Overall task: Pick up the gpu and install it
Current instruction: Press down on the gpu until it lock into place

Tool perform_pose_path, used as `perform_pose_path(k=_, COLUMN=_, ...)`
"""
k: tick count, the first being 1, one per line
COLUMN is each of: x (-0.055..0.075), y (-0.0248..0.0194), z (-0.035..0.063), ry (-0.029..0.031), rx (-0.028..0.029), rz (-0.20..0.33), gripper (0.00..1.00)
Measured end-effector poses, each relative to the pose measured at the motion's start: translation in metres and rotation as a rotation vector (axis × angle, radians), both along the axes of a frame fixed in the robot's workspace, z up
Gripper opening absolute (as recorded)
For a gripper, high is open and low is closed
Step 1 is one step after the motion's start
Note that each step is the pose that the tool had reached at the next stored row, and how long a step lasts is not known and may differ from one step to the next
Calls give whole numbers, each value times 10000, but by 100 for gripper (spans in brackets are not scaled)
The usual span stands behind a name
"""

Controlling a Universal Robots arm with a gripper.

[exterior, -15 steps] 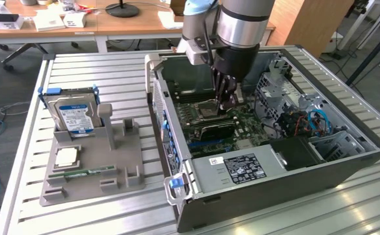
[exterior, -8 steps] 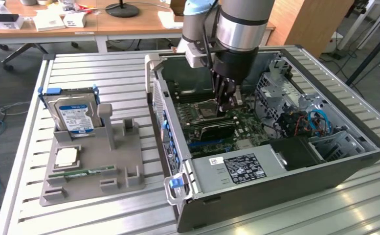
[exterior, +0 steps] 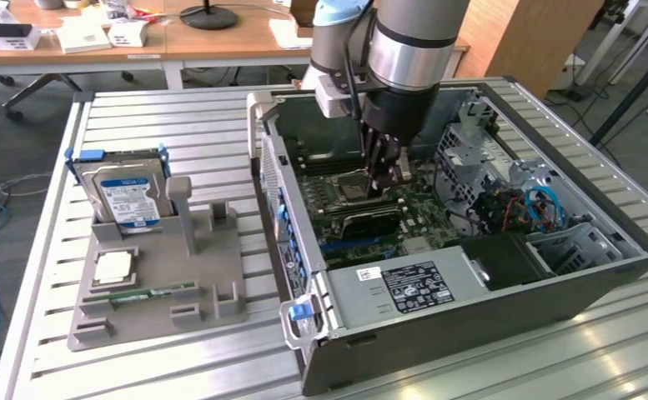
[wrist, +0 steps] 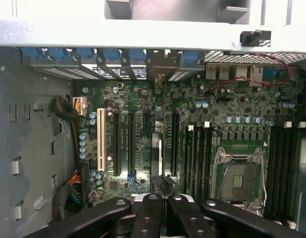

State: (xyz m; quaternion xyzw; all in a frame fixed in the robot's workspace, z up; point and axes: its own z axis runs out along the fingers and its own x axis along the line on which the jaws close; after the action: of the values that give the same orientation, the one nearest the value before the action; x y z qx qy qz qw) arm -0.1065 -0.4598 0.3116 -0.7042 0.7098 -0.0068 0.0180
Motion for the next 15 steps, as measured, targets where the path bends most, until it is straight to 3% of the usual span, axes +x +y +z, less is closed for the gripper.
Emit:
perform_pose_path(k=10, x=-3, y=-1, z=-136, ry=3, rx=-1, rz=1, gripper=10)
perform_pose_path(k=15, x=-6, y=0, z=-147, ry=4, rx=-3, rz=0, gripper=10)
